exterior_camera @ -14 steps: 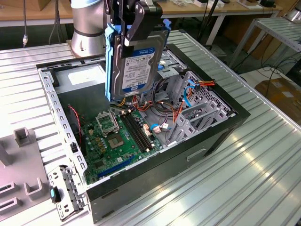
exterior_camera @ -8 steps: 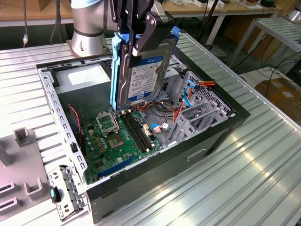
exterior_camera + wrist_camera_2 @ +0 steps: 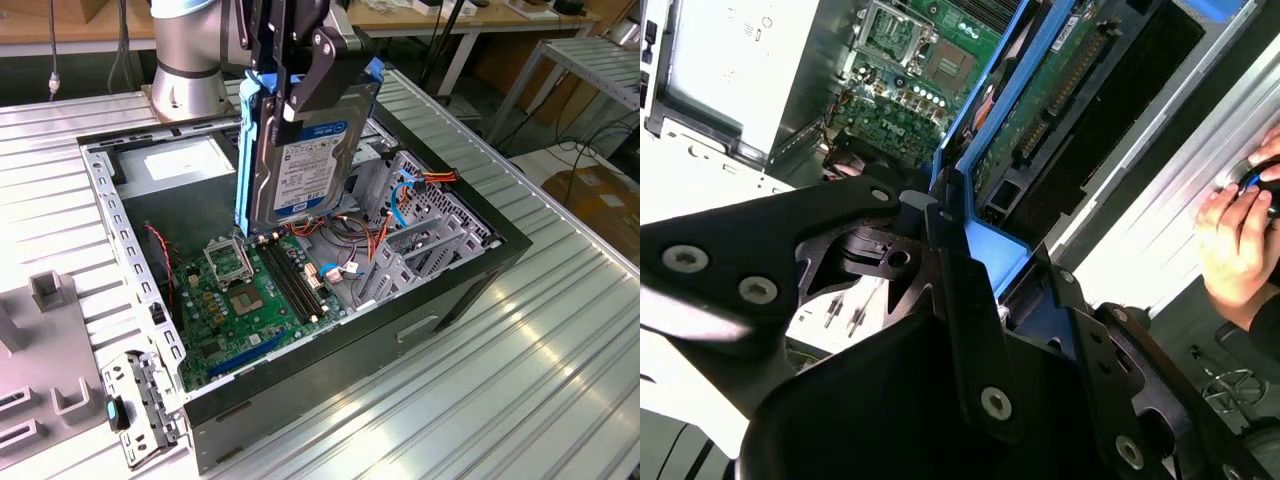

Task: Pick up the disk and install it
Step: 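Insert the disk into the insertion slot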

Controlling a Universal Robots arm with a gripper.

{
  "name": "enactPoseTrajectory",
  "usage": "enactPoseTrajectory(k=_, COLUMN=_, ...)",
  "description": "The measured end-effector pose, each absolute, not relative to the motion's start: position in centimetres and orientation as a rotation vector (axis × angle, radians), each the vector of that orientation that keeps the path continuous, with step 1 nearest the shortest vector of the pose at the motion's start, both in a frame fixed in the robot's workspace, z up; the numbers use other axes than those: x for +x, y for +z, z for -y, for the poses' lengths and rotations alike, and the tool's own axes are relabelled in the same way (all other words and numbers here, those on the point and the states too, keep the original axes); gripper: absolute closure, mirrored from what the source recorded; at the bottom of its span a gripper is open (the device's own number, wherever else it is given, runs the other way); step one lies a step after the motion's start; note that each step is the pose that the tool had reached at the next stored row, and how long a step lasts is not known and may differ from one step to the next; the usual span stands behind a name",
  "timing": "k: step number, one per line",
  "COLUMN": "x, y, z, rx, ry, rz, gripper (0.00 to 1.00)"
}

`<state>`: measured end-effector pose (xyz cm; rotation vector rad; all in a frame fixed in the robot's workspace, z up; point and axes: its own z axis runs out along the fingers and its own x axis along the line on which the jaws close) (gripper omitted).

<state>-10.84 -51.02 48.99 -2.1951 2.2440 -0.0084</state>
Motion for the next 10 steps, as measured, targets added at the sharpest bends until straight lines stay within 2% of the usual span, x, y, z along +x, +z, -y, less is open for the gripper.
enactPoseTrajectory(k=5, x=-10.7, y=49.0, z=52.7, rx=-2.195, ry=-0.008, rz=-2.244, gripper=0.63)
enactPoseTrajectory(k=10, x=-8.5, y=48.9, z=53.2, rx=-2.196, ry=-0.008, rz=-2.245, gripper=0.63)
